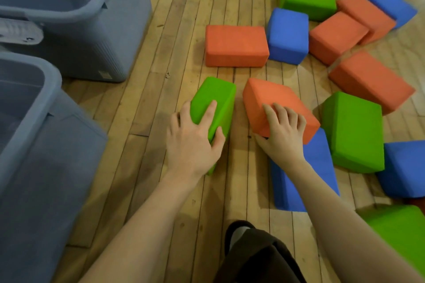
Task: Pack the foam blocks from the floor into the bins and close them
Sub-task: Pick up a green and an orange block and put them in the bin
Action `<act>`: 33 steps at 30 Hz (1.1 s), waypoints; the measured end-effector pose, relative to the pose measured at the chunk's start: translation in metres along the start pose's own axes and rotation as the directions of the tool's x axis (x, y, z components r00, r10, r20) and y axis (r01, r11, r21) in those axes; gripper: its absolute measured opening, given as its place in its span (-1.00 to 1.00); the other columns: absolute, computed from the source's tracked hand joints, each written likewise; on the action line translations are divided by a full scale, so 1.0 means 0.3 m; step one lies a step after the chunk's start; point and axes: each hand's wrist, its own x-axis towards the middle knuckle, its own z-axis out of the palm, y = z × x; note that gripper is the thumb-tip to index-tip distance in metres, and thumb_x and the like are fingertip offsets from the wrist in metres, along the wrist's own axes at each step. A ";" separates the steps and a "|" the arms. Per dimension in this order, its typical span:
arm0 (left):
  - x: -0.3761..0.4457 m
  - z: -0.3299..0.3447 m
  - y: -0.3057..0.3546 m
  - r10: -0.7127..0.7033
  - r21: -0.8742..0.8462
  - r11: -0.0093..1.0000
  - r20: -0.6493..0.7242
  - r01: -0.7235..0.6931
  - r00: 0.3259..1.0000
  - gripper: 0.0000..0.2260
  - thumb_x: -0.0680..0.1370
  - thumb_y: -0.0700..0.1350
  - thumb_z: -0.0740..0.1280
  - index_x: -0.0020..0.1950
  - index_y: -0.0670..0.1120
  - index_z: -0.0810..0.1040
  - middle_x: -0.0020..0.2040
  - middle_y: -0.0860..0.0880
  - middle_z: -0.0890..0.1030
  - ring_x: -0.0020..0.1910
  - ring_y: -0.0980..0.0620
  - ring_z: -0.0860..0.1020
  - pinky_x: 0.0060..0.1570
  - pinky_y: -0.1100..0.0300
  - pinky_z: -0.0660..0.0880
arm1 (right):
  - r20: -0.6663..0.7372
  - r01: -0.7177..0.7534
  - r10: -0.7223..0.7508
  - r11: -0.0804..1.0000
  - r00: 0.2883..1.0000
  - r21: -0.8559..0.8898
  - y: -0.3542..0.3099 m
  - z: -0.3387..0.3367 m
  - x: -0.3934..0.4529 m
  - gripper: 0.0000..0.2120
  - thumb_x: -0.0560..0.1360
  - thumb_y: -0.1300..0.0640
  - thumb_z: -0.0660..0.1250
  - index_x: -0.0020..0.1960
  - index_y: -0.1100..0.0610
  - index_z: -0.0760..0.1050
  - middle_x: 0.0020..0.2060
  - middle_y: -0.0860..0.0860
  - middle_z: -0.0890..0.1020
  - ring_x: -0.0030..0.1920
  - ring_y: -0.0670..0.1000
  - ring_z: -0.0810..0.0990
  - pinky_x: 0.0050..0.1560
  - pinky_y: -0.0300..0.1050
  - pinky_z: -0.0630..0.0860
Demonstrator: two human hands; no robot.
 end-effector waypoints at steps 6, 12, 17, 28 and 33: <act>-0.056 -0.093 -0.101 -0.092 -0.056 0.995 -0.081 0.088 0.992 -0.55 0.53 0.12 0.13 0.36 -0.01 0.46 0.22 -0.26 0.44 0.00 -0.23 0.42 -0.04 -0.02 0.43 | -0.225 0.050 -0.017 0.989 0.974 0.143 -0.207 -0.185 0.025 -0.32 0.35 -0.20 0.31 0.34 0.16 0.37 0.14 0.17 0.50 0.07 0.16 0.49 0.01 0.07 0.40; -0.163 -0.201 -0.222 -0.209 -0.029 0.978 -0.066 0.207 0.976 -0.54 0.53 0.15 0.12 0.39 0.03 0.42 0.25 -0.22 0.41 0.04 -0.20 0.39 -0.04 0.05 0.34 | -0.109 0.042 -0.012 0.957 0.994 0.286 -0.451 -0.309 0.016 -0.47 0.40 -0.25 0.31 0.23 0.05 0.42 0.12 0.08 0.54 0.01 0.15 0.55 -0.06 0.06 0.47; -0.231 -0.221 -0.274 -0.216 0.059 0.975 0.042 0.213 0.975 -0.49 0.49 0.19 0.13 0.40 0.05 0.40 0.19 -0.23 0.43 -0.05 -0.19 0.42 -0.17 0.11 0.33 | 0.286 0.045 -0.116 0.969 0.951 0.243 -0.480 -0.294 0.018 -0.37 0.51 -0.28 0.14 0.50 -0.11 0.07 0.44 0.06 0.23 0.36 0.17 0.29 0.21 0.16 0.40; -0.223 -0.317 -0.262 -0.236 -0.007 0.972 0.031 0.236 0.971 -0.47 0.53 0.22 0.07 0.48 0.08 0.25 0.35 -0.21 0.34 0.19 -0.19 0.37 0.10 -0.02 0.33 | 0.215 0.040 -0.103 0.959 0.971 0.281 -0.520 -0.371 -0.034 -0.42 0.45 -0.19 0.29 0.43 -0.11 0.26 0.43 0.03 0.28 0.32 0.13 0.38 0.04 0.12 0.51; -0.168 -0.560 -0.213 -0.202 -0.061 0.979 -0.158 0.195 0.967 -0.47 0.51 0.22 0.07 0.42 0.06 0.36 0.31 -0.22 0.39 0.17 -0.24 0.38 0.07 -0.07 0.36 | 0.013 0.045 -0.051 0.950 0.999 0.308 -0.632 -0.623 0.014 -0.47 0.46 -0.17 0.30 0.40 -0.12 0.33 0.44 0.02 0.28 0.33 0.12 0.37 0.03 0.07 0.48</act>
